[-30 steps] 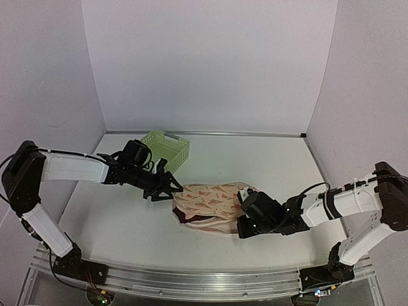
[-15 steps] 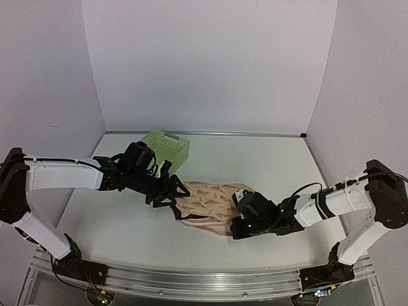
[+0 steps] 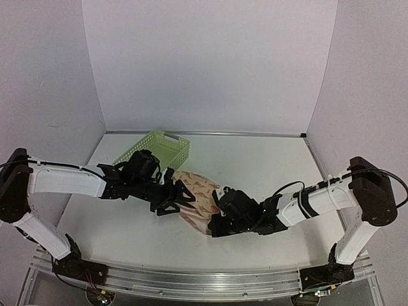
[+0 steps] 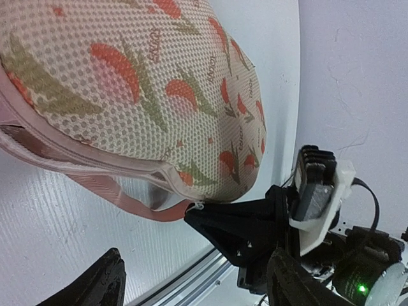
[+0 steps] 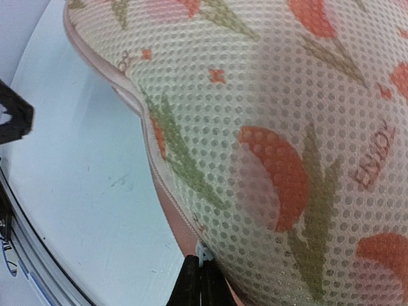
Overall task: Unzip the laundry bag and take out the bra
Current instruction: Hold the laundry bag at the center of the board.
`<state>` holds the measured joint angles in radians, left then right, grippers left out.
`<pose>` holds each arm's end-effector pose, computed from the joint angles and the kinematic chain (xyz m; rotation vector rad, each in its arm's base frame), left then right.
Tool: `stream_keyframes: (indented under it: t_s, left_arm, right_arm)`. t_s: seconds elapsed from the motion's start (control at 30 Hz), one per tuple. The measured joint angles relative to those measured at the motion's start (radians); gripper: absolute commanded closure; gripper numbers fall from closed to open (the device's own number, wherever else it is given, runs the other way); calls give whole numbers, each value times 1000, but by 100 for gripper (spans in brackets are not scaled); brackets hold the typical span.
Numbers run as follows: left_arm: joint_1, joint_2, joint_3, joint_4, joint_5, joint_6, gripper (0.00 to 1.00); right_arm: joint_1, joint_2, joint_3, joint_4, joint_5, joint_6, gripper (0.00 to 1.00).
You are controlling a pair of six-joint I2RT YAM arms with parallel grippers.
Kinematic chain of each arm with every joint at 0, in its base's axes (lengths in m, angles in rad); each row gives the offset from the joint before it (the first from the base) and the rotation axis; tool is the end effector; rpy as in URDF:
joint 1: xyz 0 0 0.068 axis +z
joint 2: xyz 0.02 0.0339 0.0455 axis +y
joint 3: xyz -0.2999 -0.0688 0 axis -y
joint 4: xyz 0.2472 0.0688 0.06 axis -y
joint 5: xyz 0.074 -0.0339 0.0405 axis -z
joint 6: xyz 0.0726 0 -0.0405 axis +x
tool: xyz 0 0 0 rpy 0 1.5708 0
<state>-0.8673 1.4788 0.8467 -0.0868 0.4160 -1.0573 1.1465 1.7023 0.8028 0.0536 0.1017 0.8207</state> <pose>0.1930 -0.2729 0.2220 0.0013 2.6823 -1.3162 0.1537 0.3223 0.1451 -0.3666 2.5355 0.7364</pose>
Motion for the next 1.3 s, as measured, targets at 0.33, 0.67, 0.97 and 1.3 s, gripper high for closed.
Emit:
stream_keyframes:
  t_s: [0.33,0.67,0.97,1.3]
  left_arm:
    - [-32,194,-3,152,2,-77,10]
    - [-40,266,-3,251,-17,-155,8]
    - [-40,294,-4,355,-54,-245,27]
    - [-40,339,-4,408,-55,-277,63]
  right_arm:
    - [6,30,42,12,0,-9,100]
    - [6,32,43,12,3,-14,100]
    - [6,32,43,13,3,-18,100]
    - [6,32,43,13,11,-24,100]
